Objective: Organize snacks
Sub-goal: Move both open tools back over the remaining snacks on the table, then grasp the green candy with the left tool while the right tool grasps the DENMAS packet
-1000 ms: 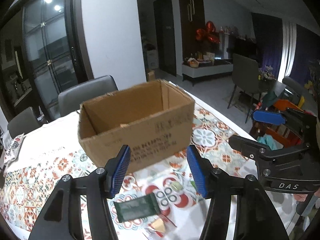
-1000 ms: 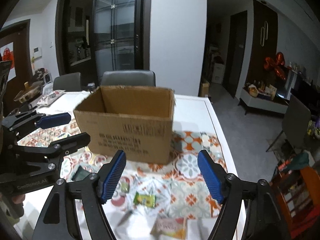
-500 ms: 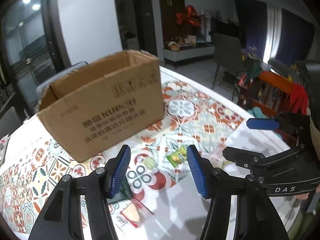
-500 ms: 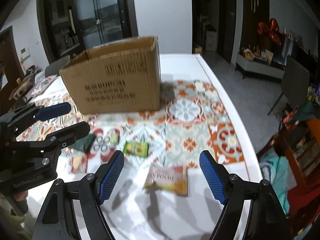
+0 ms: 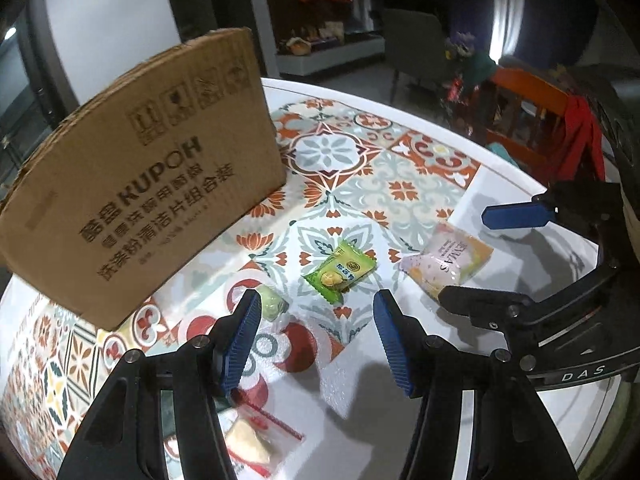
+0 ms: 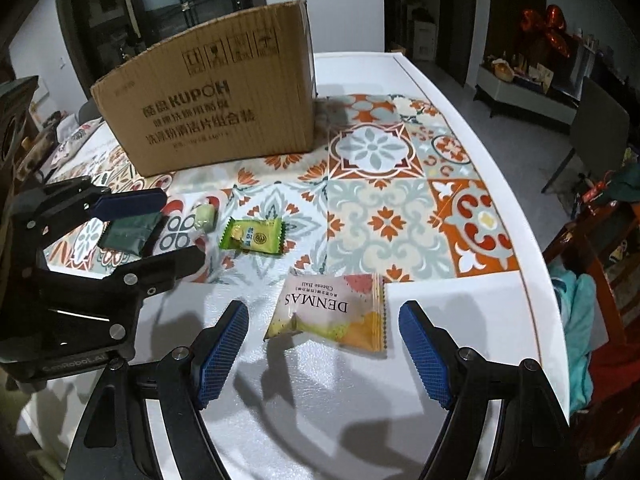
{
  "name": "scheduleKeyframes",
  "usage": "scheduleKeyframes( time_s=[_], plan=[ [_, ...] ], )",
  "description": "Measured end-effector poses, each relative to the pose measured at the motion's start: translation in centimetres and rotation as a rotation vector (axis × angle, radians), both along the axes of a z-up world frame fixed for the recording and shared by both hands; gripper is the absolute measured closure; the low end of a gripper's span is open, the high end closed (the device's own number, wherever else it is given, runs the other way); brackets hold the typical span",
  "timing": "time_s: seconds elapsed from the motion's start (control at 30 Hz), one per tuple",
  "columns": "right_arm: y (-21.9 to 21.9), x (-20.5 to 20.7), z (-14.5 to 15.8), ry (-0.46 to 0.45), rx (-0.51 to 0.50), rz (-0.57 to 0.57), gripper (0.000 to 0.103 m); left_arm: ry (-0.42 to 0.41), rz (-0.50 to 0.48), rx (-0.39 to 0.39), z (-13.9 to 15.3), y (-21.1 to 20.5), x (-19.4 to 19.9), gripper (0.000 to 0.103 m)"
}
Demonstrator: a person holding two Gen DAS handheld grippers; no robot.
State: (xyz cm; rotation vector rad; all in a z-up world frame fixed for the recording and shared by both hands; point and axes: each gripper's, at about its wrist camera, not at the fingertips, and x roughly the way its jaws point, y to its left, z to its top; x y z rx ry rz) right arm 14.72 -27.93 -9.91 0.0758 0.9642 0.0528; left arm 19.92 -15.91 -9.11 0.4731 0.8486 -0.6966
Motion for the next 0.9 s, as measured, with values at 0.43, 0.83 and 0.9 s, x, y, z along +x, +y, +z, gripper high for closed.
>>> scheduleKeyframes(
  time_s=[0.43, 0.83, 0.9],
  plan=[
    [-0.8, 0.6, -0.8, 0.011, 0.003, -0.054, 0.026, -0.012, -0.104, 0.061, -2.1, -2.9, 2.3, 0.045],
    [-1.8, 1.1, -0.9, 0.002, 0.059, -0.073, 0.049, 0.073, -0.084, 0.027, -3.0, -3.5, 3.2, 0.068],
    [-1.7, 1.1, -0.9, -0.004, 0.064, -0.069, 0.051, 0.094, -0.07, 0.013, -2.9, -3.2, 3.1, 0.079]
  ],
)
